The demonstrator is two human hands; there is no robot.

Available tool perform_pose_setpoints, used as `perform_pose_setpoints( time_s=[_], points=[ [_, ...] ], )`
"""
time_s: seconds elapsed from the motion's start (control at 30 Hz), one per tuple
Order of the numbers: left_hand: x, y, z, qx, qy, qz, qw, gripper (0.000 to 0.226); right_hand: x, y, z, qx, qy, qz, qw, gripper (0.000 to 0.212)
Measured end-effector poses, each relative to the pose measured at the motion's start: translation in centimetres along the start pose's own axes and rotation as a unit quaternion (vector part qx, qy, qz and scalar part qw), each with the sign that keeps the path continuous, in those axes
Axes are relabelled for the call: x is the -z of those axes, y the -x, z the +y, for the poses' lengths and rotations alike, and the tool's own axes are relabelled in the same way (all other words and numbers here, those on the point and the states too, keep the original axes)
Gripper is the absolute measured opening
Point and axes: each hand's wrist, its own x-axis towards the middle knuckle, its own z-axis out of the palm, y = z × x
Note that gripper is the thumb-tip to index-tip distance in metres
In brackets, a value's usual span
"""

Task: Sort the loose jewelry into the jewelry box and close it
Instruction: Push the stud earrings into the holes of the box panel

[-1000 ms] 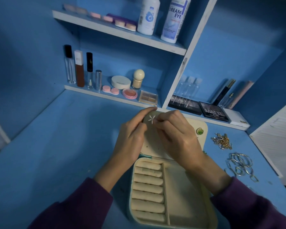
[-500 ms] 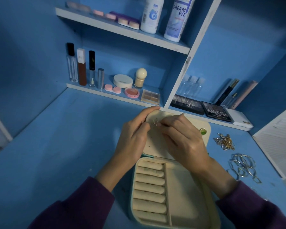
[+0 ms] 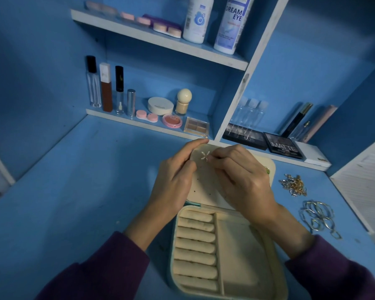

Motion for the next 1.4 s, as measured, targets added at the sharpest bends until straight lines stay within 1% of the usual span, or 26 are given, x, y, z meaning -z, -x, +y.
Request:
perform_pose_setpoints(
  time_s=[0.13,0.33,0.53,0.77,1.1,1.4],
  points=[
    [0.0,0.1,0.2,-0.003,-0.009,0.004,1.0,0.049,0.3,0.1,0.2,0.02,-0.003,-0.013,1.0,0.013],
    [-0.1,0.4,1.0,-0.014,-0.022,0.005,1.0,0.045,0.6,0.1,0.4,0.063,0.02,-0.039,0.997,0.004],
    [-0.1,0.4,1.0,-0.008,-0.027,0.002,1.0,0.046,0.7,0.0,0.3,0.086,0.032,-0.049,0.995,0.006],
    [-0.1,0.5,1.3,-0.019,-0.028,0.006,0.999,0.045,0.5,-0.1,0.1,0.077,0.028,-0.053,0.995,0.008],
    [-0.2,0.6,1.1,-0.018,-0.032,0.015,0.999,0.045,0.5,0.1,0.1,0.053,0.028,-0.039,0.997,0.009],
    [-0.1,0.6,1.3,-0.024,-0.032,0.006,0.999,0.048,0.5,0.1,-0.2,0.033,0.019,-0.051,0.998,0.008]
  ],
)
